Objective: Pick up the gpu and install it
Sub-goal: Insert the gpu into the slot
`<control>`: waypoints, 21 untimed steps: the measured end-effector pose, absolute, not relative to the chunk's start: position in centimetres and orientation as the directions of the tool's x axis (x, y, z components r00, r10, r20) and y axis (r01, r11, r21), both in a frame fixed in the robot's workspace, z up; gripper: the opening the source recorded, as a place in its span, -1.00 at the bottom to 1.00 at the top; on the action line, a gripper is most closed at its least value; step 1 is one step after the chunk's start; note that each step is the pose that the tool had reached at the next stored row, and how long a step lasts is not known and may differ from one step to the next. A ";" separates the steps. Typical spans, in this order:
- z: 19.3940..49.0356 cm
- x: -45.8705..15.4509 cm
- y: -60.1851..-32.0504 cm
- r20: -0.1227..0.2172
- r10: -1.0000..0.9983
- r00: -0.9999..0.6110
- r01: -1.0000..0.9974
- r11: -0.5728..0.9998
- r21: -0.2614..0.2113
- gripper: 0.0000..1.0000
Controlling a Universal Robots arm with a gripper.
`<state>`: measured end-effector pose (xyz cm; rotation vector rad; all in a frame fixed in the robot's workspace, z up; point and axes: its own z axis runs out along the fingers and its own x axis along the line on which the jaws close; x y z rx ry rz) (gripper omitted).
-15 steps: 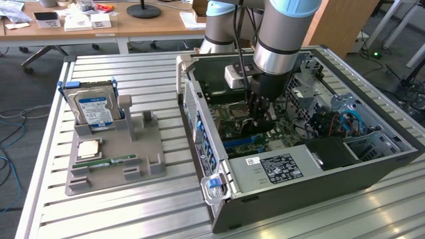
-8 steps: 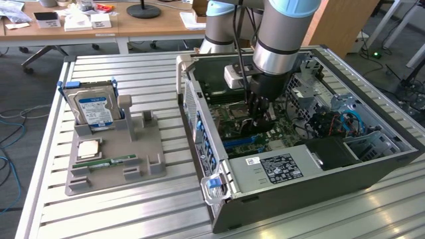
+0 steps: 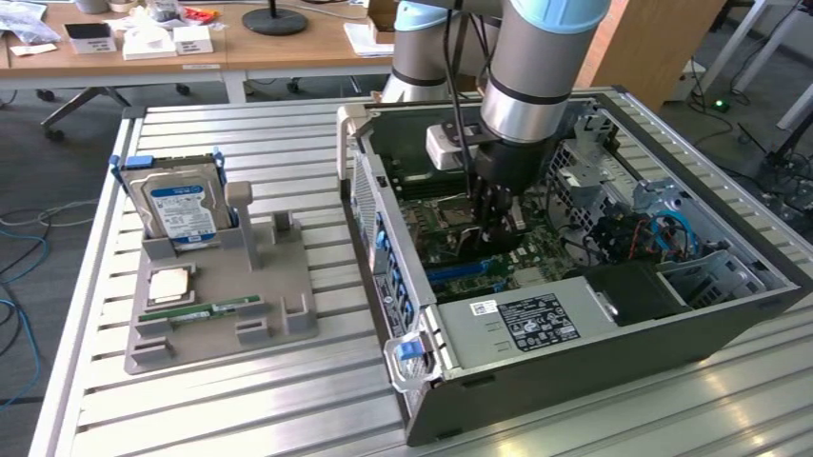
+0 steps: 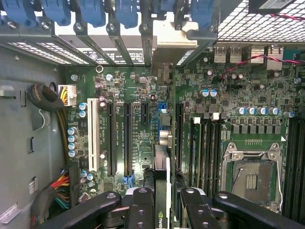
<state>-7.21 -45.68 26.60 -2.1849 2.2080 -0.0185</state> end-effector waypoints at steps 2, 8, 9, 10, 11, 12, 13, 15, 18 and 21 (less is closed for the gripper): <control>26.6 -7.2 -45.7 -0.017 -1.000 -0.010 -0.999 0.011 -0.033 -0.48; 26.6 -7.4 -45.7 -0.018 -1.000 -0.010 -0.999 0.011 -0.034 -0.48; 26.6 -7.4 -45.7 -0.018 -1.000 -0.010 -0.999 0.011 -0.034 -0.48; 26.6 -7.4 -45.7 -0.019 -1.000 -0.010 -0.999 0.011 -0.034 -0.48; 26.5 -7.5 -45.7 -0.018 -1.000 -0.010 -0.999 0.011 -0.034 -0.48; 26.4 -7.5 -45.7 -0.018 -1.000 -0.010 -0.999 0.011 -0.034 -0.48; 26.4 -7.5 -45.7 -0.018 -1.000 -0.010 -0.999 0.011 -0.034 -0.48; 26.4 -7.5 -45.7 -0.018 -1.000 -0.010 -0.999 0.011 -0.034 -0.48; 26.3 -7.6 -45.7 -0.018 -1.000 -0.010 -0.999 0.011 -0.034 -0.48; 26.3 -7.6 -45.7 -0.019 -1.000 -0.010 -0.999 0.011 -0.034 -0.48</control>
